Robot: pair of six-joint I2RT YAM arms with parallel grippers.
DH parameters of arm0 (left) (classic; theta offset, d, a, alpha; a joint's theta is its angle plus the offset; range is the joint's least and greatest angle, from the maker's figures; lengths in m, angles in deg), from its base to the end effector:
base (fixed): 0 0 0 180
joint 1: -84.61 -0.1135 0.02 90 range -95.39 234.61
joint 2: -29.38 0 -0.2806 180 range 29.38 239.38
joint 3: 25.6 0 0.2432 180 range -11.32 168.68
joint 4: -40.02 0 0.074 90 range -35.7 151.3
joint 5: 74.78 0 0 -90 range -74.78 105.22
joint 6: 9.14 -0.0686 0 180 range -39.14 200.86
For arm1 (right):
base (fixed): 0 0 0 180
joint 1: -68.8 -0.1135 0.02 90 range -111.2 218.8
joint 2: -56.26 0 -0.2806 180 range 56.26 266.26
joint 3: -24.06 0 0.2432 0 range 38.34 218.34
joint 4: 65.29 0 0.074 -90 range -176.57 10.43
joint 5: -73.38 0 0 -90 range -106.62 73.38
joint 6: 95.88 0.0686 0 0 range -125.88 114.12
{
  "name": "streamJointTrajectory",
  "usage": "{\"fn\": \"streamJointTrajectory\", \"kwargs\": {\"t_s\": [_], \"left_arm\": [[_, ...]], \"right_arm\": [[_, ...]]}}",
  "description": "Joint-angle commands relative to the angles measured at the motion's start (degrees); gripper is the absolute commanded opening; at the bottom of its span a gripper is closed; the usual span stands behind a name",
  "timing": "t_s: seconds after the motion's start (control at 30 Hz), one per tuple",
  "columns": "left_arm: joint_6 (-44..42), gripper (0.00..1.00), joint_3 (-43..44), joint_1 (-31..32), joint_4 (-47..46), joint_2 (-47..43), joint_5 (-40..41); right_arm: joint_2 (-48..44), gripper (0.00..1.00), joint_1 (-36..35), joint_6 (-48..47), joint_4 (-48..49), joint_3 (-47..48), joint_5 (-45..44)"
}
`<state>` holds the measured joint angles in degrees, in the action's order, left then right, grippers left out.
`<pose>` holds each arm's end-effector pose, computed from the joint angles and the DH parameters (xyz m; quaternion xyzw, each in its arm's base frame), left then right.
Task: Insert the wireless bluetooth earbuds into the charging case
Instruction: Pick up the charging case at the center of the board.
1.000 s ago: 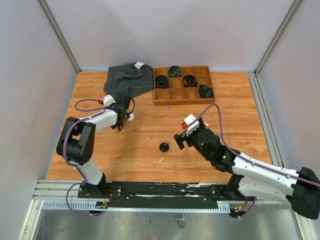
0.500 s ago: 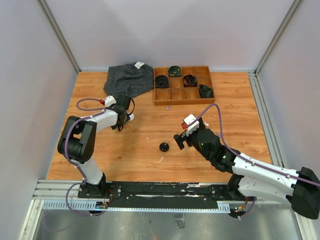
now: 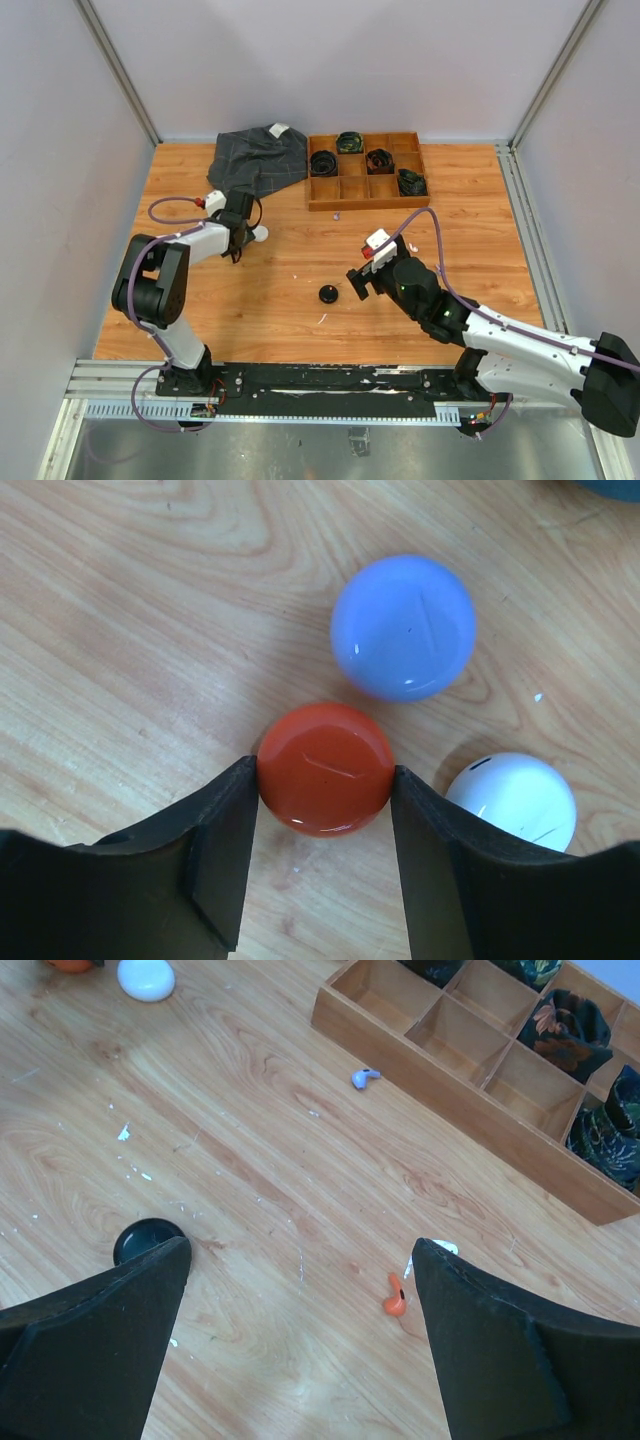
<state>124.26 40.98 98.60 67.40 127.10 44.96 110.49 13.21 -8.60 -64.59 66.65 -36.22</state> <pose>0.3339 -0.0481 0.1519 -0.3035 0.8821 0.0908 0.3486 0.1491 0.1770 0.2658 -0.2757 0.7165 0.1617 0.6201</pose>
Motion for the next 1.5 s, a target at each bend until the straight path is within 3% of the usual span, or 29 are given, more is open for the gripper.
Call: {"fn": "streamJointTrajectory", "kwargs": {"t_s": [0.0, 0.4, 1.07, 1.3, 1.47], "left_arm": [[-1.48, 0.5, -4.9, -0.46, 0.7, -2.8, -2.19], [-3.72, 0.45, -15.74, 5.04, -5.21, -19.27, -7.37], [-22.8, 0.43, -36.97, 25.81, -42.69, -40.56, -6.7], [-28.74, 0.46, -40.21, 30.13, -50.52, -43.26, -10.39], [-34.71, 0.48, -40.61, 33.29, -53.22, -44.18, -12.23]], "right_arm": [[1.48, 0.94, 0.41, 0.99, -2.11, 2.02, 0.03], [2.35, 0.95, 0.48, 2.31, -4.89, 4.31, 2.91], [5.97, 0.93, 1.48, 4.34, -19.88, 18.53, 11.11], [10.39, 0.92, 3.43, 6.75, -21.75, 23.41, 18.6], [12.37, 0.88, 8.02, 12.19, -20.2, 25.33, 30.22]]}}
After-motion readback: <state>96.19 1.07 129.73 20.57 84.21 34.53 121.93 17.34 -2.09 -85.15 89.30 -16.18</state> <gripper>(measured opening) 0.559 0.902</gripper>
